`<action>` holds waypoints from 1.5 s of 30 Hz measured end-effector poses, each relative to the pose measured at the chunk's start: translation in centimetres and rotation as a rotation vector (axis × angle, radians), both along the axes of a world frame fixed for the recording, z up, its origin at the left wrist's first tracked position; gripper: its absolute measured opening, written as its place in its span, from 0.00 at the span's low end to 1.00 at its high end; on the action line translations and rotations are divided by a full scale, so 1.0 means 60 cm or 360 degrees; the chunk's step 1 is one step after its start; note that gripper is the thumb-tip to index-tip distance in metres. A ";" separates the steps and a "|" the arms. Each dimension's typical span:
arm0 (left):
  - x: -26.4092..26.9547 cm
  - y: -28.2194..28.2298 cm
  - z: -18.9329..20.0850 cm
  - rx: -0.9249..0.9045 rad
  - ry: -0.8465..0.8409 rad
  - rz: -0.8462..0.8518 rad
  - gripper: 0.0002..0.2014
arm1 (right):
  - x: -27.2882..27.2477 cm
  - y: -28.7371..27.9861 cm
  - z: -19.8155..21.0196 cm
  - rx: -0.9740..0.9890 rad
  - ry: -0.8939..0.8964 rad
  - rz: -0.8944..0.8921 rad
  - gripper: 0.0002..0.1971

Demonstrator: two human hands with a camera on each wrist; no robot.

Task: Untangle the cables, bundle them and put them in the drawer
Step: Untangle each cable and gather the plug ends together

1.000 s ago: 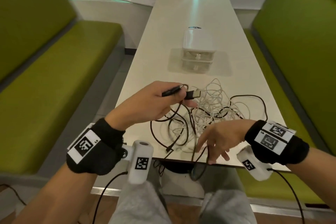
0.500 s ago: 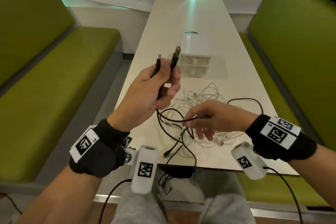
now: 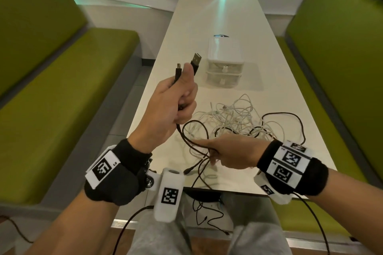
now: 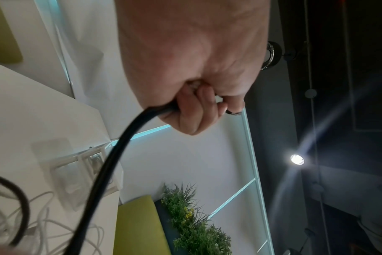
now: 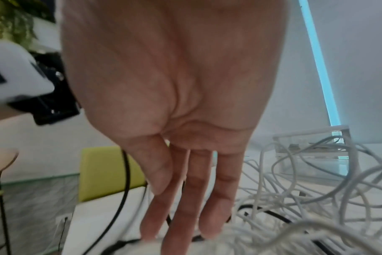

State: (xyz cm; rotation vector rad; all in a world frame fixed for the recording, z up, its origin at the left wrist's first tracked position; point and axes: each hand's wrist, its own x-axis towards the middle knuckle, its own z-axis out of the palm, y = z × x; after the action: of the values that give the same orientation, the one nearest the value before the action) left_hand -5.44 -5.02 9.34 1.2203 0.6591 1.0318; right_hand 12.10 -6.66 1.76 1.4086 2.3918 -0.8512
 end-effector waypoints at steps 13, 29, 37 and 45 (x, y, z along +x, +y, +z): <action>-0.014 0.012 -0.036 0.0026 0.0198 0.0088 0.24 | 0.026 0.092 -0.061 0.0696 -0.0270 -0.0311 0.29; -0.023 0.023 -0.055 -0.0065 0.0582 0.0197 0.26 | -0.053 0.065 -0.007 0.1052 0.1004 -0.0595 0.17; -0.026 0.024 -0.062 -0.0070 0.0832 0.0113 0.17 | -0.065 0.061 0.073 0.0692 0.1386 -0.0530 0.04; -0.017 0.016 -0.059 -0.0029 0.0958 -0.0016 0.17 | -0.063 0.052 0.079 0.0570 0.1459 -0.0609 0.14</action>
State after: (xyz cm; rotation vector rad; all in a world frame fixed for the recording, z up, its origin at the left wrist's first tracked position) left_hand -6.48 -4.03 5.82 1.5279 1.1188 0.6380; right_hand 8.31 -3.51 6.48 1.9640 3.0860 -1.4745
